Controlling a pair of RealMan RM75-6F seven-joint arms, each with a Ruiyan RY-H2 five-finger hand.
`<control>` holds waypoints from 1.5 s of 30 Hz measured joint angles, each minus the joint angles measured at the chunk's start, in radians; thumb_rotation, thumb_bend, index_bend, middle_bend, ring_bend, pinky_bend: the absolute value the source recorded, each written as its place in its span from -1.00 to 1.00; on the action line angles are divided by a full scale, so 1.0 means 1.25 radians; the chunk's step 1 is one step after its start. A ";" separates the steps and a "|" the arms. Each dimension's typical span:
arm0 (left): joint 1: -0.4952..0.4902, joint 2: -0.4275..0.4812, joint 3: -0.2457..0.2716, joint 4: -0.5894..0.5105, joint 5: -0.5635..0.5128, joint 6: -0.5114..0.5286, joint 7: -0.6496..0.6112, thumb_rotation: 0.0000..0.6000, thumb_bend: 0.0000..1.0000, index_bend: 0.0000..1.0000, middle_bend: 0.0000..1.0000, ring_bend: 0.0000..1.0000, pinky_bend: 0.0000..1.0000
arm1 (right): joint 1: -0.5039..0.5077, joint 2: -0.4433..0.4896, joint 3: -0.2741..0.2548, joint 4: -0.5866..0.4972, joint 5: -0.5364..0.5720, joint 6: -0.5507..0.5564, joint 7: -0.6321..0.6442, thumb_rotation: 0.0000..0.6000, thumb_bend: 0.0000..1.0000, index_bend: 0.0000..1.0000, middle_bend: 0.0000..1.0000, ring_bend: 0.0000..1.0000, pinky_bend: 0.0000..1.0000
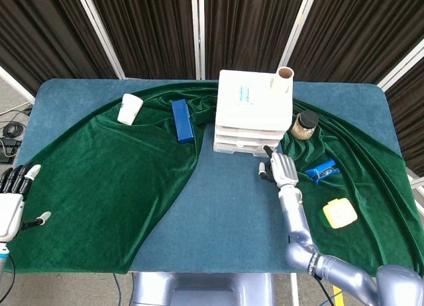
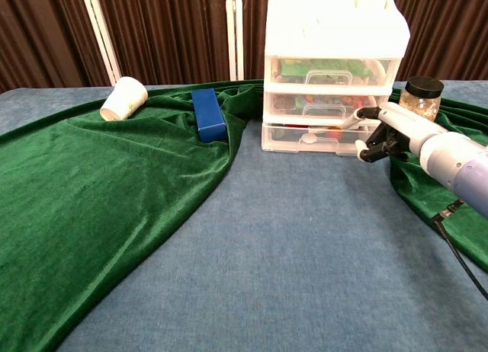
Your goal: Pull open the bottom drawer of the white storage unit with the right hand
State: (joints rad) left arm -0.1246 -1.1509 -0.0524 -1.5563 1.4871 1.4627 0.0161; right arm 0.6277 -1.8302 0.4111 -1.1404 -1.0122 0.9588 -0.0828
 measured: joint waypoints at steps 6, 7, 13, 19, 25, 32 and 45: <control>-0.001 0.000 0.000 0.001 -0.001 -0.002 -0.001 1.00 -0.84 -1.00 -1.00 -1.00 -1.00 | 0.012 -0.008 -0.003 0.014 0.000 0.003 0.007 1.00 0.07 -0.42 0.86 0.89 0.81; -0.001 0.000 0.000 0.001 -0.002 -0.002 -0.001 1.00 -0.84 -1.00 -1.00 -1.00 -1.00 | 0.013 -0.008 -0.003 0.015 0.001 0.002 0.006 1.00 0.07 -0.42 0.86 0.89 0.81; -0.001 0.000 0.000 0.002 -0.001 -0.002 -0.002 1.00 -0.84 -1.00 -1.00 -1.00 -1.00 | 0.019 -0.011 -0.007 0.023 0.016 -0.007 -0.002 1.00 0.07 -0.38 0.86 0.89 0.81; -0.001 0.001 0.001 0.000 -0.001 -0.004 -0.001 1.00 -0.84 -1.00 -1.00 -1.00 -1.00 | 0.028 -0.016 -0.009 0.036 0.034 -0.017 -0.008 1.00 0.08 -0.27 0.86 0.89 0.81; -0.002 0.001 0.001 0.000 -0.001 -0.005 0.000 1.00 -0.84 -1.00 -1.00 -1.00 -1.00 | 0.031 -0.015 -0.012 0.036 0.034 -0.014 -0.006 1.00 0.08 -0.14 0.86 0.89 0.81; -0.003 0.002 0.001 -0.001 -0.004 -0.008 0.001 1.00 -0.84 -1.00 -1.00 -1.00 -1.00 | 0.026 0.002 -0.025 0.004 0.036 -0.009 -0.019 1.00 0.08 -0.10 0.86 0.89 0.81; 0.000 0.003 0.004 -0.007 0.006 0.002 0.006 1.00 -0.84 -1.00 -1.00 -1.00 -1.00 | -0.005 0.056 -0.059 -0.095 0.074 0.006 -0.079 1.00 0.08 -0.04 0.87 0.89 0.81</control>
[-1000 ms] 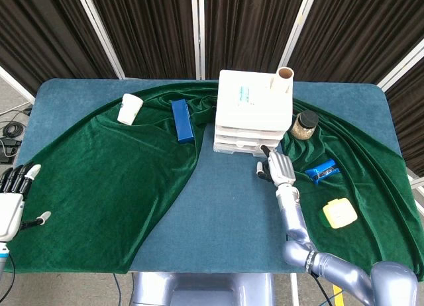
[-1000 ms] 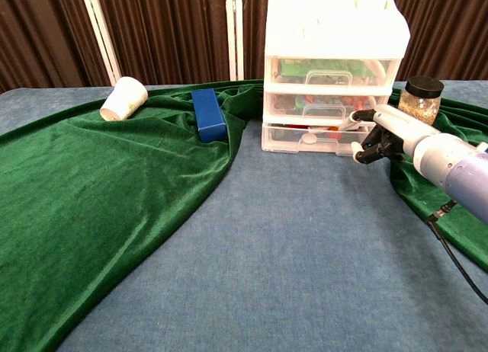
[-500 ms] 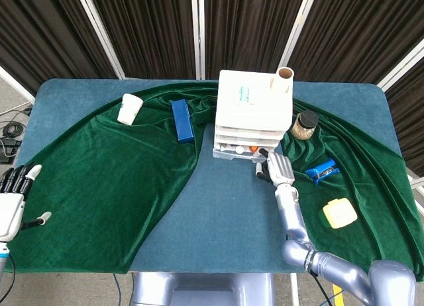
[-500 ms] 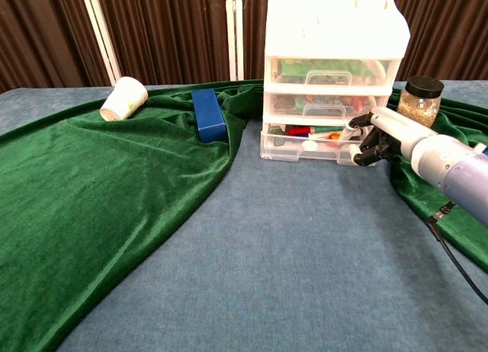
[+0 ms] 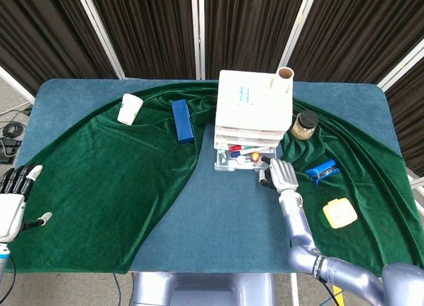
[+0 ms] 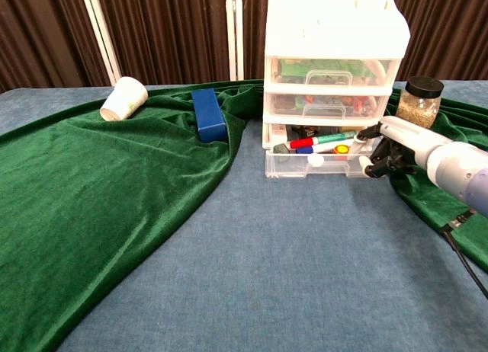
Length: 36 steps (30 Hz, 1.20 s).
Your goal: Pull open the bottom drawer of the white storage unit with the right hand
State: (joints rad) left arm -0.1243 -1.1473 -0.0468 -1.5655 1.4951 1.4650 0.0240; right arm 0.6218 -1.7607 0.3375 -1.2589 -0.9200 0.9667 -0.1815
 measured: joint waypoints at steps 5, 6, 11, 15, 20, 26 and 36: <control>0.001 0.000 0.002 -0.003 0.005 0.004 0.004 1.00 -0.84 -1.00 -1.00 -1.00 -1.00 | -0.016 0.019 -0.018 -0.038 -0.004 0.018 -0.009 1.00 0.08 -0.04 0.87 0.89 0.81; 0.002 0.000 0.002 -0.004 0.006 0.004 0.004 1.00 -0.84 -1.00 -1.00 -1.00 -1.00 | -0.019 0.022 -0.022 -0.046 -0.005 0.021 -0.011 1.00 0.08 -0.04 0.87 0.89 0.81; 0.002 0.001 0.004 -0.005 0.008 0.006 0.006 1.00 -0.84 -1.00 -1.00 -1.00 -1.00 | -0.031 0.038 -0.034 -0.073 -0.004 0.032 -0.018 1.00 0.08 -0.11 0.86 0.89 0.81; 0.003 0.000 0.003 -0.004 0.008 0.007 0.005 1.00 -0.84 -1.00 -1.00 -1.00 -1.00 | -0.032 0.038 -0.035 -0.071 -0.014 0.035 -0.008 1.00 0.00 -0.68 0.77 0.81 0.77; 0.002 0.000 0.003 -0.003 0.008 0.005 0.005 1.00 -0.84 -1.00 -1.00 -1.00 -1.00 | -0.034 0.037 -0.039 -0.062 -0.052 0.053 0.014 1.00 -0.06 -1.00 0.70 0.75 0.74; 0.003 0.000 0.003 0.000 0.008 0.007 0.001 1.00 -0.84 -1.00 -1.00 -1.00 -1.00 | -0.061 0.069 -0.062 -0.104 -0.109 0.107 0.019 1.00 -0.06 -1.00 0.67 0.70 0.69; 0.007 -0.014 0.007 0.006 0.018 0.019 0.024 1.00 -0.81 -1.00 -1.00 -1.00 -1.00 | -0.198 0.216 -0.162 -0.209 -0.329 0.336 0.081 1.00 -0.20 -0.93 -0.13 -0.02 0.03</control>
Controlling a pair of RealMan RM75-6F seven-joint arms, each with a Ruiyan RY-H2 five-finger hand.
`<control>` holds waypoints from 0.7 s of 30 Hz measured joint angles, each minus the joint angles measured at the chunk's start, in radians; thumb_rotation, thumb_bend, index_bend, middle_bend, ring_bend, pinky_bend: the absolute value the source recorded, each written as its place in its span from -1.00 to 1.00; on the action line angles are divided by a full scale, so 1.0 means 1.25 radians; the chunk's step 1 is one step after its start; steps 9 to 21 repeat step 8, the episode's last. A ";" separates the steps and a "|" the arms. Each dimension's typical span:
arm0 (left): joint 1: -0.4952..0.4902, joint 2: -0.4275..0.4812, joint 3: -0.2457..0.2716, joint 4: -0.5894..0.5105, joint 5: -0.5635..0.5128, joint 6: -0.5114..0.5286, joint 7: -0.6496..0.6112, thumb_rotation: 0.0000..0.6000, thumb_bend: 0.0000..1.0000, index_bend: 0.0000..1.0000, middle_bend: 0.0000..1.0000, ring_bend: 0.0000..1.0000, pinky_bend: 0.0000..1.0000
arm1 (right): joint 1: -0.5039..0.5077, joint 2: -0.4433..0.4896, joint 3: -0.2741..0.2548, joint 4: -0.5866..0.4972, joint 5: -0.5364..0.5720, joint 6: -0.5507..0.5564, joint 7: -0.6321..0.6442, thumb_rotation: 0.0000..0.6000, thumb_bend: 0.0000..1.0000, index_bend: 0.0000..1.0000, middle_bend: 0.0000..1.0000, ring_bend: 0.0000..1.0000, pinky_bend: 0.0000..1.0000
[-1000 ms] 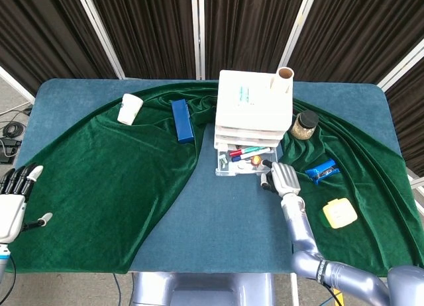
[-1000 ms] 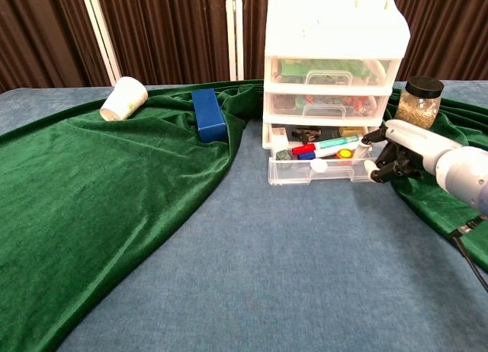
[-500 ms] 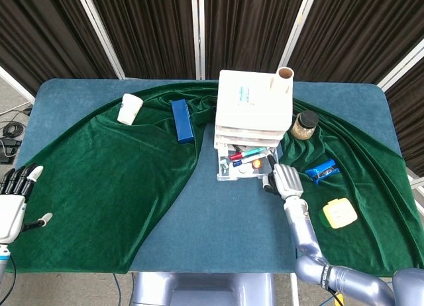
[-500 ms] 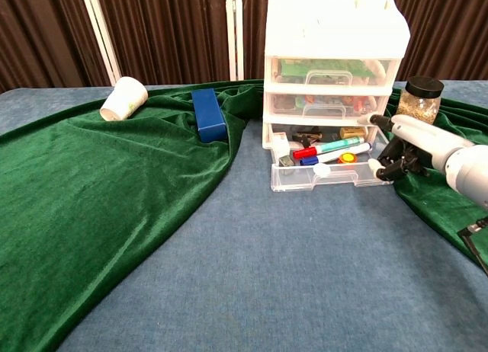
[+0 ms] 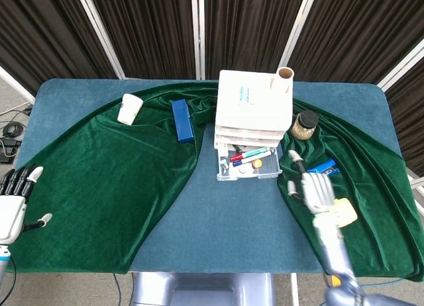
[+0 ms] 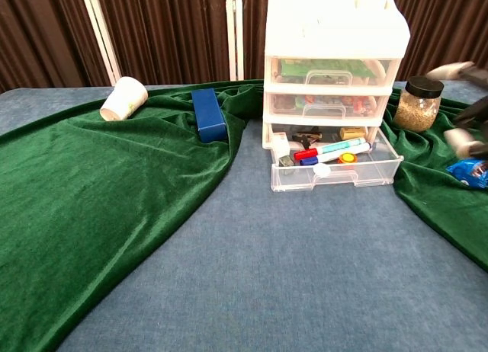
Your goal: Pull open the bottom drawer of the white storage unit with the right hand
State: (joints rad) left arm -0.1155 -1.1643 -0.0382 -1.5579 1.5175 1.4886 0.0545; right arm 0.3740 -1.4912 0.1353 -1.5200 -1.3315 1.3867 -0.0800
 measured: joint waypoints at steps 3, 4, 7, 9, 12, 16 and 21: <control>0.003 -0.011 0.005 0.006 0.007 0.006 0.016 1.00 -0.81 -1.00 -1.00 -1.00 -1.00 | -0.046 0.049 -0.034 0.008 -0.075 0.069 0.047 1.00 -0.50 -0.96 -0.69 -0.64 -0.56; 0.004 -0.016 0.007 0.010 0.009 0.006 0.022 1.00 -0.81 -1.00 -1.00 -1.00 -1.00 | -0.059 0.064 -0.043 0.015 -0.091 0.087 0.060 1.00 -0.62 -0.98 -0.86 -0.83 -0.75; 0.004 -0.028 0.009 0.023 0.008 0.004 0.032 1.00 -0.83 -1.00 -1.00 -1.00 -1.00 | -0.097 0.100 -0.065 0.051 -0.121 0.133 0.077 1.00 -0.79 -1.00 -1.00 -1.00 -1.00; 0.004 -0.031 0.010 0.027 0.008 0.002 0.034 1.00 -0.84 -1.00 -1.00 -1.00 -1.00 | -0.112 0.109 -0.072 0.066 -0.128 0.147 0.076 1.00 -0.81 -1.00 -1.00 -1.00 -1.00; 0.004 -0.031 0.010 0.027 0.008 0.002 0.034 1.00 -0.84 -1.00 -1.00 -1.00 -1.00 | -0.112 0.109 -0.072 0.066 -0.128 0.147 0.076 1.00 -0.81 -1.00 -1.00 -1.00 -1.00; 0.004 -0.031 0.010 0.027 0.008 0.002 0.034 1.00 -0.84 -1.00 -1.00 -1.00 -1.00 | -0.112 0.109 -0.072 0.066 -0.128 0.147 0.076 1.00 -0.81 -1.00 -1.00 -1.00 -1.00; 0.004 -0.031 0.010 0.027 0.008 0.002 0.034 1.00 -0.84 -1.00 -1.00 -1.00 -1.00 | -0.112 0.109 -0.072 0.066 -0.128 0.147 0.076 1.00 -0.81 -1.00 -1.00 -1.00 -1.00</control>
